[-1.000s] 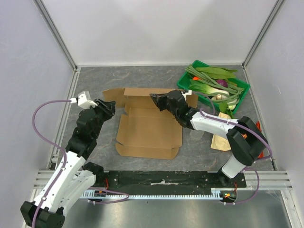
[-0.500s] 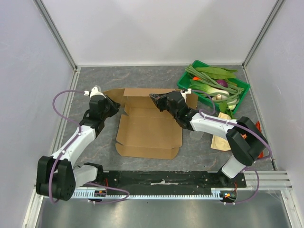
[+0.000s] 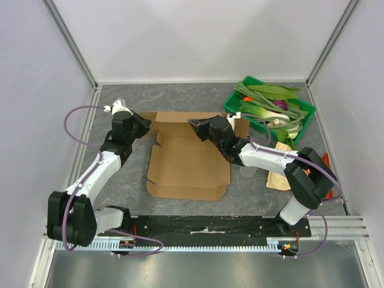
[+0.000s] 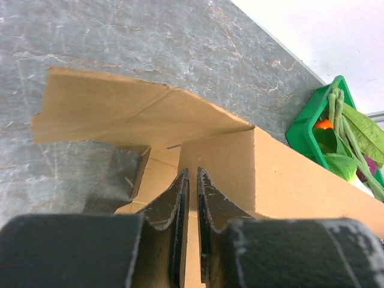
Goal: Fold the paper box
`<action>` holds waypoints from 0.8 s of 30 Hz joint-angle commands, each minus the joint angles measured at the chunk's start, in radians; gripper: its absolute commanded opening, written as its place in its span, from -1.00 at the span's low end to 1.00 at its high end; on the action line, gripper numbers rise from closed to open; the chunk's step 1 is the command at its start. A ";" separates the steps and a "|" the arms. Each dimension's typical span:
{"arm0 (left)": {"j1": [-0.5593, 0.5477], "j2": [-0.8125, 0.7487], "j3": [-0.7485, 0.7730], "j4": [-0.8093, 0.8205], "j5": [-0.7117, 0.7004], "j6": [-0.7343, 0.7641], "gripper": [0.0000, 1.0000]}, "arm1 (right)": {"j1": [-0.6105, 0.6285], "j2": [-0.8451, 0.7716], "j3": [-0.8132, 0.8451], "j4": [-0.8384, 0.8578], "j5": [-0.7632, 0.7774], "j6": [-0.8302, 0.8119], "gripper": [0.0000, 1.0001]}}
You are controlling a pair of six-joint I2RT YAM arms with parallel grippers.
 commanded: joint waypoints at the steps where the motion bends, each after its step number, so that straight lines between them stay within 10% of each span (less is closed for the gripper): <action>1: -0.007 0.073 0.039 0.107 0.111 -0.018 -0.70 | 0.023 0.030 0.015 -0.018 0.050 -0.093 -1.00; 15: -0.009 0.144 -0.019 0.135 0.060 0.010 -0.70 | 0.055 0.070 -0.028 0.029 0.116 -0.148 -1.00; 24: 0.191 -0.212 -0.108 -0.168 -0.063 -0.039 -0.06 | 0.051 0.061 -0.043 0.044 0.125 -0.160 -1.00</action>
